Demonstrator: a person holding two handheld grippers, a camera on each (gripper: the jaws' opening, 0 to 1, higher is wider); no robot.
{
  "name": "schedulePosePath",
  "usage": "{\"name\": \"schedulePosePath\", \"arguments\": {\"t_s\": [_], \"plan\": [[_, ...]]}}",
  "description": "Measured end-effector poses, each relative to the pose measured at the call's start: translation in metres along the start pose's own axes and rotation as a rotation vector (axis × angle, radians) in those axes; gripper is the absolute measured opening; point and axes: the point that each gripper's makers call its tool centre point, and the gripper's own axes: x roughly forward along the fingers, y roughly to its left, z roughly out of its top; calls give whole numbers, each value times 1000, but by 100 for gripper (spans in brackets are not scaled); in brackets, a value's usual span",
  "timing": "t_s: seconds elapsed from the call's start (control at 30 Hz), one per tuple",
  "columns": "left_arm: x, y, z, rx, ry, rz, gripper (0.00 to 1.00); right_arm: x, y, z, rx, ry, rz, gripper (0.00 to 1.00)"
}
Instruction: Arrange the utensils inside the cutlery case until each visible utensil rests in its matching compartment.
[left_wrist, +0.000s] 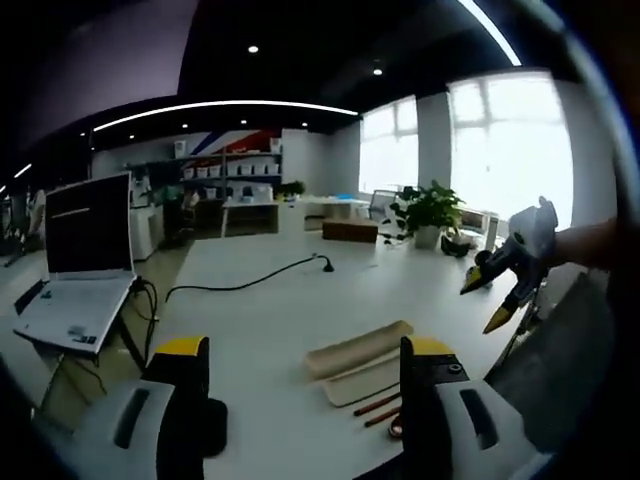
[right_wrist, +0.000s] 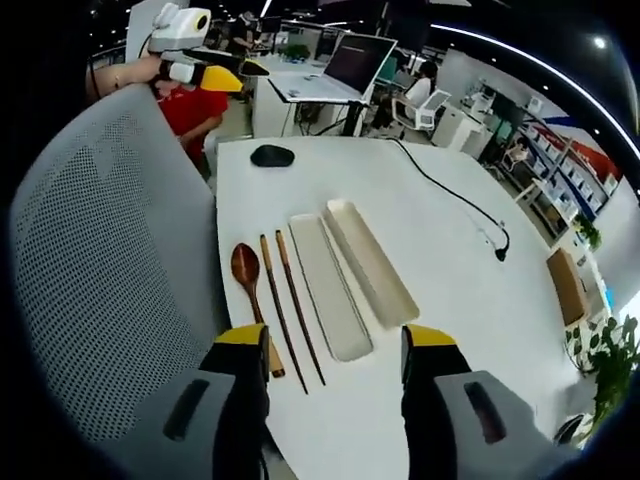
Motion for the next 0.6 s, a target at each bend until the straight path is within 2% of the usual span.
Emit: {"name": "schedulePosePath", "arguments": {"t_s": [0.33, 0.6], "plan": [[-1, 3, -4, -4, 19, 16, 79, 23, 5, 3, -94, 44, 42, 48], [-1, 3, -4, 7, 26, 16, 77, 35, 7, 10, -133, 29, 67, 40]]}}
